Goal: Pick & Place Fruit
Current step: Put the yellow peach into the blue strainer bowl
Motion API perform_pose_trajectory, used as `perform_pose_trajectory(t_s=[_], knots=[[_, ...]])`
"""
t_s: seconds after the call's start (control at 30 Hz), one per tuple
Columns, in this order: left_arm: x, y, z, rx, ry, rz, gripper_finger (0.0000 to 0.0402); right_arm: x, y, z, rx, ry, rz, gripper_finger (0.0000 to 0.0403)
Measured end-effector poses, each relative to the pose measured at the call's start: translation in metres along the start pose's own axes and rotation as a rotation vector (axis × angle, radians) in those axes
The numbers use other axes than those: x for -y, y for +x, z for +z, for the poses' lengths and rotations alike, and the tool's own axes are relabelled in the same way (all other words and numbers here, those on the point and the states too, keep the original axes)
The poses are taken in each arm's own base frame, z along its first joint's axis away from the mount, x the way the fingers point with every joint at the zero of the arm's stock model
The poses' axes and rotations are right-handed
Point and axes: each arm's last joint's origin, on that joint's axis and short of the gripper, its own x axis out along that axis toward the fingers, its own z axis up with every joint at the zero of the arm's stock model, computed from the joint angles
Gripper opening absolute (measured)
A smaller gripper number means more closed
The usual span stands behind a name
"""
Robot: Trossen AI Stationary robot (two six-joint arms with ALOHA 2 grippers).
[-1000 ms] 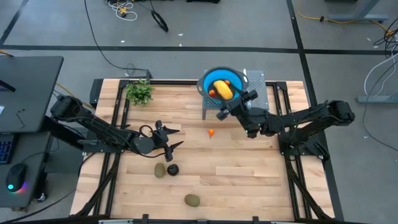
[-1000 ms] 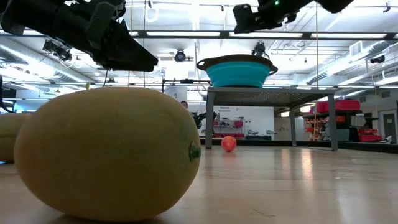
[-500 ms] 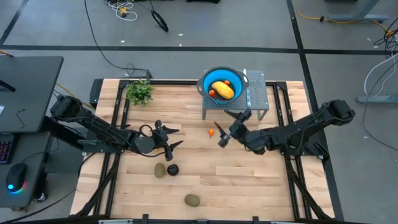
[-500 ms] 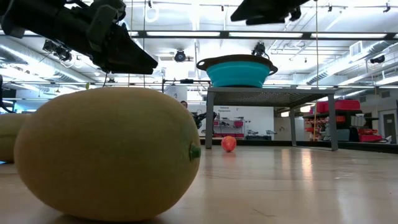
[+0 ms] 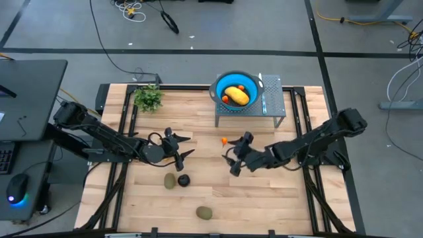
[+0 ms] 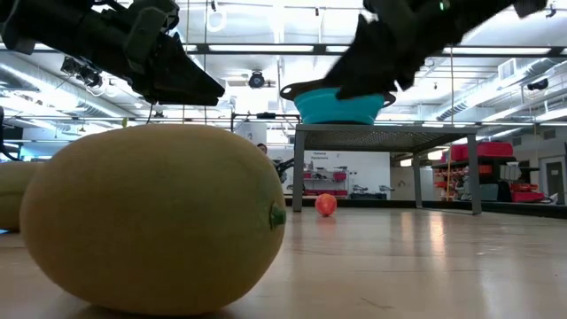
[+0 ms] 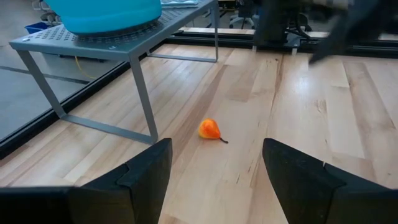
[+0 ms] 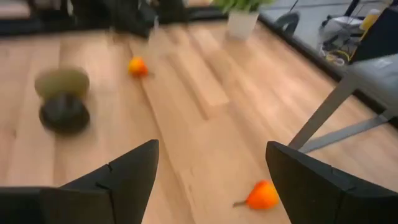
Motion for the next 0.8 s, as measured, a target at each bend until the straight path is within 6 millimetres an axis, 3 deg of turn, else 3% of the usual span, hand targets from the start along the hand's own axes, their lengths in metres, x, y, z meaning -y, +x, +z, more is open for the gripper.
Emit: perform_pose_trajectory(t_s=[0.5,0.8], knots=[[0.0,0.0,0.0,-0.001,0.008,0.001,0.0258,-0.024,0.039,-0.063,-0.169,-0.072,-0.065,0.0307],[0.0,0.0,0.0,-0.001,0.005,0.001,0.0258,-0.017,0.043,-0.068,-0.098,-0.029,-0.271,0.0307]])
